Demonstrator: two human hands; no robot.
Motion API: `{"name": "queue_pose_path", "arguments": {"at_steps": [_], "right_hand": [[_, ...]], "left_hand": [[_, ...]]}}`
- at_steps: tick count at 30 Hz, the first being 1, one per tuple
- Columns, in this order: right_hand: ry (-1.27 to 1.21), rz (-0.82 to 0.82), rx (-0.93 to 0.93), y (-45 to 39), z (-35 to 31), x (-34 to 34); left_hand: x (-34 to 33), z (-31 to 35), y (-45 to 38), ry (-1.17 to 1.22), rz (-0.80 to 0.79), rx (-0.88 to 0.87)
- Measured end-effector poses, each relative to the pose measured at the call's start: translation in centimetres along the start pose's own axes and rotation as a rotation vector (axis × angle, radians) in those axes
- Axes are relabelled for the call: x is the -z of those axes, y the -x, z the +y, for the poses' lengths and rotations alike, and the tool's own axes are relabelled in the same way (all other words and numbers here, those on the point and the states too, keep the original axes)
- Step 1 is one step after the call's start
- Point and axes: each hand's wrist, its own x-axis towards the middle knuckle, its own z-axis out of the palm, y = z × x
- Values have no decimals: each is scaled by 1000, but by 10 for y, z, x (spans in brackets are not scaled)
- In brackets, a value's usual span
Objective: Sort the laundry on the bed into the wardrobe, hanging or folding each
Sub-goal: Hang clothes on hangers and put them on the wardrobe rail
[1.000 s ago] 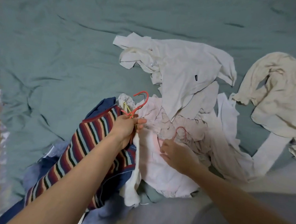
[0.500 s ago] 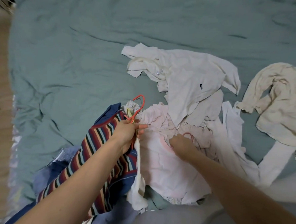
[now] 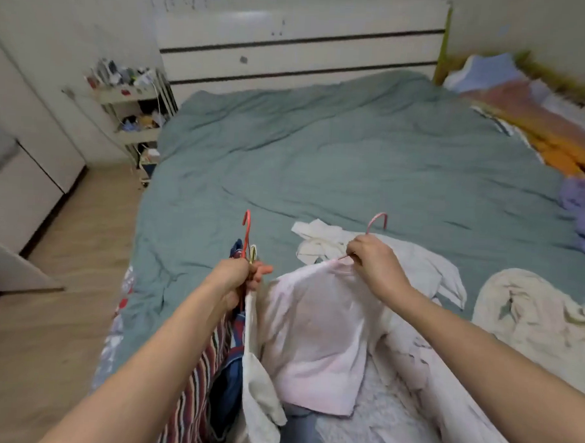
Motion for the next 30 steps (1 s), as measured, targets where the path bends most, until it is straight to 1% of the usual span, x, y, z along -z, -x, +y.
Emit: {"name": "queue_pose_path", "arguments": {"at_steps": [1, 3, 4, 5, 6, 8, 9, 13, 16, 18, 19, 21, 22, 25, 27, 30], "right_hand": [[10, 27, 49, -6, -8, 15], [78, -32, 134, -11, -24, 35], [135, -78, 141, -13, -31, 43], [192, -83, 136, -17, -38, 51], [218, -21, 141, -24, -45, 62], [203, 182, 190, -42, -54, 83], [185, 228, 215, -47, -59, 91], [214, 204, 284, -46, -61, 105], [236, 303, 320, -61, -65, 137], [223, 342, 437, -71, -81, 157], [208, 344, 503, -75, -90, 161], [161, 307, 602, -78, -108, 160], [141, 277, 636, -78, -117, 156], [140, 158, 732, -75, -139, 143], [110, 82, 780, -72, -147, 135], [30, -25, 768, -69, -148, 125]], "left_hand": [[4, 18, 9, 8, -3, -33], [9, 52, 30, 28, -8, -110], [11, 66, 42, 35, -11, -144], [11, 77, 52, 32, -19, -168], [12, 87, 61, 26, -28, -187], [13, 103, 75, 24, -48, -221], [13, 110, 80, 22, -56, -240], [25, 127, 94, -3, -55, -269], [40, 136, 106, -55, -101, -246], [40, 136, 113, -19, -158, -229], [36, 134, 116, 52, -204, -211], [23, 126, 122, 201, -300, -166], [17, 122, 124, 234, -340, -141], [4, 107, 131, 152, -440, -104], [2, 98, 131, 87, -462, -91], [2, 82, 126, 26, -468, -53]]}}
